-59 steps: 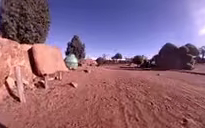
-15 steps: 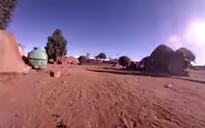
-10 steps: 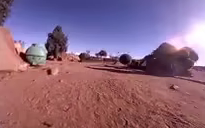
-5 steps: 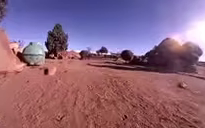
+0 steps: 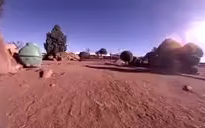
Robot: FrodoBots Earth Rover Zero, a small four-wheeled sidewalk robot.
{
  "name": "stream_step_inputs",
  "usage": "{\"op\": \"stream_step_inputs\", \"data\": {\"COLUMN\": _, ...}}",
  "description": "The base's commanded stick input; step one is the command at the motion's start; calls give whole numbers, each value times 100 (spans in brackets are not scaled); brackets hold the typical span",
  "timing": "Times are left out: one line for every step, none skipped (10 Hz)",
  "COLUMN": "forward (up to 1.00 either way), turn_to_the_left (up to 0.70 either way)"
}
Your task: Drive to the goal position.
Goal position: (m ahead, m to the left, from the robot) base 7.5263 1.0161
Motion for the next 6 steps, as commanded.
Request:
{"op": "stream_step_inputs", "data": {"forward": 50, "turn_to_the_left": 0}}
{"op": "stream_step_inputs", "data": {"forward": 50, "turn_to_the_left": 0}}
{"op": "stream_step_inputs", "data": {"forward": 50, "turn_to_the_left": 0}}
{"op": "stream_step_inputs", "data": {"forward": 50, "turn_to_the_left": 0}}
{"op": "stream_step_inputs", "data": {"forward": 50, "turn_to_the_left": 0}}
{"op": "stream_step_inputs", "data": {"forward": 50, "turn_to_the_left": 0}}
